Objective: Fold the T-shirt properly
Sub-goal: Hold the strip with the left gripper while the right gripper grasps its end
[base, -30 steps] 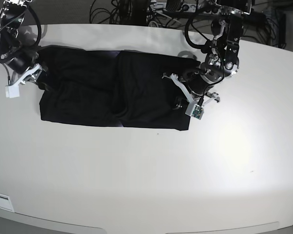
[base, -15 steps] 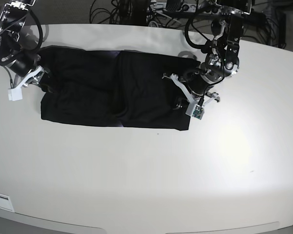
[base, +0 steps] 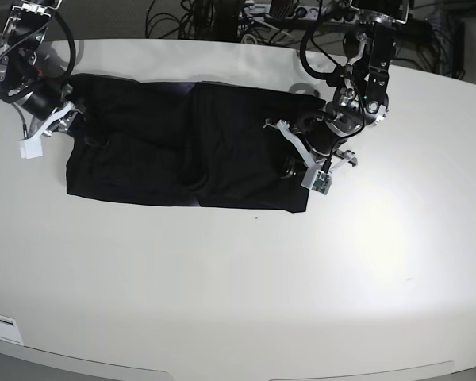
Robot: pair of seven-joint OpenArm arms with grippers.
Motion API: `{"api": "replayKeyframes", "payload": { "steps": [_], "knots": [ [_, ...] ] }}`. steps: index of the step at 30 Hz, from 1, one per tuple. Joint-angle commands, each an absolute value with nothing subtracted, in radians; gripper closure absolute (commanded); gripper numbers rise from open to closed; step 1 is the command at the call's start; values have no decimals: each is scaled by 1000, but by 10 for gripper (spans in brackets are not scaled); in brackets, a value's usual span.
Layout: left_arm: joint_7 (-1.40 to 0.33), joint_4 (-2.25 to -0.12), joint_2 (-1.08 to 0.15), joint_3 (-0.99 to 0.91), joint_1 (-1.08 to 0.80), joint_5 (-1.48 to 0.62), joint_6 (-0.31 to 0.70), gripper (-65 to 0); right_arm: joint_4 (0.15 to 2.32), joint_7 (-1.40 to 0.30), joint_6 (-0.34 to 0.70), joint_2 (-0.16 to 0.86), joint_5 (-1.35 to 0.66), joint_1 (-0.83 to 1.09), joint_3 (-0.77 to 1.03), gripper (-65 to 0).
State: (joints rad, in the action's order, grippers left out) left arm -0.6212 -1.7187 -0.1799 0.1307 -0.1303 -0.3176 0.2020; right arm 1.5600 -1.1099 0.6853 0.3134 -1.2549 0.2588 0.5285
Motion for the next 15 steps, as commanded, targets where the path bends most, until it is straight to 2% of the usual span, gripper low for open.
{"api": "replayKeyframes", "payload": {
  "steps": [1,6,10,15],
  "knots": [
    [-681,-1715,-186,129,-136,-296,190,0,1598,-1089,698,348,-1281,249,545,-309],
    [-680,-1715,-186,129,-135,-297,190,0,1634,-1090,636,405,-1042,220,568,-406],
    [-676,-1715,-186,129,-135,-297,190,0,1634,-1074,572,438,-899,218,560,-409],
    [-674,-1715,-186,129,-135,-297,190,0,1620,-1065,533,437,-896,219,560,-409]
  ]
}}
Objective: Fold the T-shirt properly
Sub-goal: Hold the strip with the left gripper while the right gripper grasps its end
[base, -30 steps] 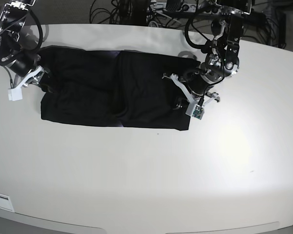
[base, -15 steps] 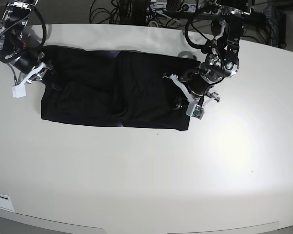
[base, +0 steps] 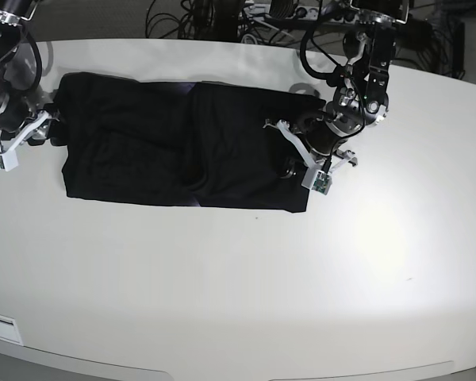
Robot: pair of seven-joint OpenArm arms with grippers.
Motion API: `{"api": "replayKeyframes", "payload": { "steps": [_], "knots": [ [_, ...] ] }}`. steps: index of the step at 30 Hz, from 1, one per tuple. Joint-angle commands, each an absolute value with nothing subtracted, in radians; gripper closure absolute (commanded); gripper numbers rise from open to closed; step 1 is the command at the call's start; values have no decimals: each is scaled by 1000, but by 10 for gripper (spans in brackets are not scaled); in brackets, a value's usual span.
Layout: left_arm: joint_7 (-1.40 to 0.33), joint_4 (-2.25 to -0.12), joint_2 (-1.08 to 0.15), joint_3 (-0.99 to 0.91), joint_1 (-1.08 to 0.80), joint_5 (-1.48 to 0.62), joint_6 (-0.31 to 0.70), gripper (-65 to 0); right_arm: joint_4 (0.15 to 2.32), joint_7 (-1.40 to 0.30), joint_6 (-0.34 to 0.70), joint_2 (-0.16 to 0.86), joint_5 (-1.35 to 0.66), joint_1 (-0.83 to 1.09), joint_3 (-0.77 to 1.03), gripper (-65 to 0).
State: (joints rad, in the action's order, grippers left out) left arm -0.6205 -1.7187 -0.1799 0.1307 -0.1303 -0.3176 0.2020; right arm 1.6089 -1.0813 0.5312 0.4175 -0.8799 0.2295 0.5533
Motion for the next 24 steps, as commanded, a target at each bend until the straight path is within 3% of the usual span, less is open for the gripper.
{"api": "replayKeyframes", "payload": {
  "steps": [1,9,16,24],
  "knots": [
    [-674,-1715,-186,129,-135,-297,190,0,1604,-1063,535,435,-917,219,560,-409],
    [-674,-1715,-186,129,-135,-296,190,0,1358,-1077,590,421,-1117,199,560,-409],
    [-674,-1715,-186,129,-135,-296,190,0,1182,-1364,674,422,-1448,119,560,-409],
    [-673,-1715,-186,129,-135,-296,190,0,1184,-1383,675,444,-1462,120,553,-409]
  ]
}}
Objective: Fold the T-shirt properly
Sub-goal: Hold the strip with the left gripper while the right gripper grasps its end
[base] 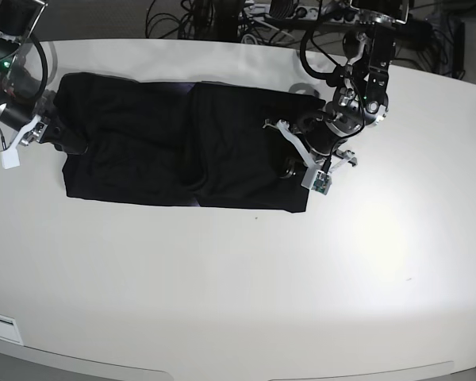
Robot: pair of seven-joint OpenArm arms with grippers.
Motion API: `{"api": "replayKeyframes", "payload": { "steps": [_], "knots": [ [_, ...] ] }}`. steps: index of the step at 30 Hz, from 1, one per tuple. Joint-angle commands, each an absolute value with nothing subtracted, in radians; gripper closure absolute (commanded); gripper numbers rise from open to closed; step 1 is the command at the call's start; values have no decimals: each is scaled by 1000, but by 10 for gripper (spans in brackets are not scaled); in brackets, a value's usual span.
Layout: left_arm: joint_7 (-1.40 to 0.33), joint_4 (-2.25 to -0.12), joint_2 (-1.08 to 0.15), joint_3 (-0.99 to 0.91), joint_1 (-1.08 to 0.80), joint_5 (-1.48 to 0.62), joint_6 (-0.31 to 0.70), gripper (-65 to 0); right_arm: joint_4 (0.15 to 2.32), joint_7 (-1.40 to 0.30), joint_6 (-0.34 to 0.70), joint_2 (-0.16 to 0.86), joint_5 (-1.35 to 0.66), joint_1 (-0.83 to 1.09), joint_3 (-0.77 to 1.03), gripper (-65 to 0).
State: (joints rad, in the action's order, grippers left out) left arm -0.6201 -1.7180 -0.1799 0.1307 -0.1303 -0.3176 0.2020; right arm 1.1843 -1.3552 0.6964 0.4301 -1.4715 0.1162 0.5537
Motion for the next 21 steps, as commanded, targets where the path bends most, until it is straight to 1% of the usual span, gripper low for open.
{"api": "replayKeyframes", "payload": {
  "steps": [1,8,11,13,16,17,18,21],
  "knots": [
    [-673,-1715,-186,129,-135,-296,190,0,1184,-1385,675,446,-1462,119,547,-409],
    [-673,-1715,-186,129,-135,-296,190,0,1185,-1371,689,443,-1463,116,451,-408],
    [-673,-1715,-186,129,-135,-296,190,0,1185,-1346,689,443,-1462,116,432,-407],
    [-673,-1715,-186,129,-135,-296,190,0,1185,-1346,689,444,-1462,116,432,-394],
    [-671,-1715,-186,129,-135,-297,191,0,1185,-1347,689,443,-1462,116,432,-321],
    [-666,-1715,-186,129,-135,-297,191,0,1185,-1348,689,444,-1463,116,432,-281],
    [-662,-1715,-186,129,-135,-296,193,0,1185,-1348,689,444,-1463,116,432,-229],
    [-654,-1715,-186,129,-132,-301,242,0,1192,-1348,689,444,-1463,116,432,0]
  ]
}}
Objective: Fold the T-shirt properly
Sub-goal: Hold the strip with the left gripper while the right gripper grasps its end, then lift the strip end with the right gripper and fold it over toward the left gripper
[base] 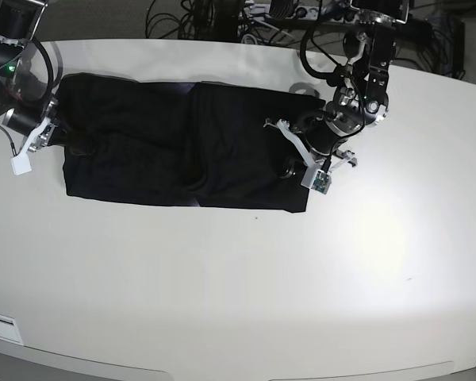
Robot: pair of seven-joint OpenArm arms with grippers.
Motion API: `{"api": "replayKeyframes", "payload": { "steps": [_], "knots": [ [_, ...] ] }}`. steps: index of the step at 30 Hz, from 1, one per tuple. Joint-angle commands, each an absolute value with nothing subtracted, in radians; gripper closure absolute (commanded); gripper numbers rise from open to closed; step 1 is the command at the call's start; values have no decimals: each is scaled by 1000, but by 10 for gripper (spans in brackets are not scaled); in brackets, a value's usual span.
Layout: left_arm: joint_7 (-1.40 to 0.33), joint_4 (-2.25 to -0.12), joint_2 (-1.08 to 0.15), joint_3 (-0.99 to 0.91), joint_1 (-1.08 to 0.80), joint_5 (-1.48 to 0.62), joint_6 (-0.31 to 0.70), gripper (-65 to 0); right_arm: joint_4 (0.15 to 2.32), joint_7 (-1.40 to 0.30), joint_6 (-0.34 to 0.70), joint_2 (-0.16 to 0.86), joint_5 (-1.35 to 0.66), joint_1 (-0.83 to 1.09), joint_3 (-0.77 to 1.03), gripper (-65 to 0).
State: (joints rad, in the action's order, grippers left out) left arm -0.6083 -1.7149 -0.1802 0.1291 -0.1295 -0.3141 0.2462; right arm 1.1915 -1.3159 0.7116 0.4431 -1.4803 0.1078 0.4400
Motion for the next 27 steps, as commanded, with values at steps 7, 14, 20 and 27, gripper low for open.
{"api": "replayKeyframes", "payload": {
  "steps": [7,14,20,27],
  "knots": [
    [-661,-1724,-186,129,-92,-442,269,-40,1342,-1347,676,449,-1400,116,433,0],
    [-775,-1789,-192,129,-35,-465,330,-176,1599,-1270,600,479,-1076,121,433,0],
    [-771,-1794,-226,128,-33,-464,329,-176,1723,-1208,525,559,-873,121,433,0],
    [-764,-1794,-272,128,-35,-462,329,-176,1792,-1164,397,621,-676,121,433,0]
  ]
}}
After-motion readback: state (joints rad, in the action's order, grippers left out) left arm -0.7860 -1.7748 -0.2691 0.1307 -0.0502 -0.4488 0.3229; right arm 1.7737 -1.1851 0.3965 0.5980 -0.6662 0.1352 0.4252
